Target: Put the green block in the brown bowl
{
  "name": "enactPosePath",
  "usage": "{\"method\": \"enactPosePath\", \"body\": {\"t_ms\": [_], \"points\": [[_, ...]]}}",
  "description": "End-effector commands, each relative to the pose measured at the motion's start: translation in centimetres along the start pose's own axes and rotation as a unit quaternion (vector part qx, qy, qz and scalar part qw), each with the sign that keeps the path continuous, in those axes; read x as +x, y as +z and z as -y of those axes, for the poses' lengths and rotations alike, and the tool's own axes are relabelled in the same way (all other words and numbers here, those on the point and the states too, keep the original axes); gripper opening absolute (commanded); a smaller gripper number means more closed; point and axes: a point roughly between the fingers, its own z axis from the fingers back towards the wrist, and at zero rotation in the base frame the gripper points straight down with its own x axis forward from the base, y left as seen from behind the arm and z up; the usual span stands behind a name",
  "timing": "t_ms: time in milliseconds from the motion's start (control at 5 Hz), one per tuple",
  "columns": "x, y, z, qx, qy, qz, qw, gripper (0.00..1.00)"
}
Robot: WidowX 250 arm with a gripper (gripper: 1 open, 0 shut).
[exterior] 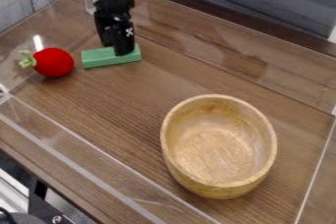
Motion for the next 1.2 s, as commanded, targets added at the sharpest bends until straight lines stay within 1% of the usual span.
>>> {"method": "enactPosePath", "body": {"t_ms": [0, 200, 400, 800, 1000], "points": [[0.4, 0.7, 0.0, 0.014, -0.003, 0.007, 0.9999, 0.00], [0.3, 0.5, 0.0, 0.012, 0.000, 0.005, 0.9999, 0.00], [0.2, 2.1, 0.9, 0.023, 0.005, 0.011, 0.9997, 0.00], [-0.1, 5.7, 2.6, 0.046, 0.017, 0.031, 0.9983, 0.00], [-0.2, 5.7, 2.9, 0.045, 0.015, 0.030, 0.9984, 0.00]]}}
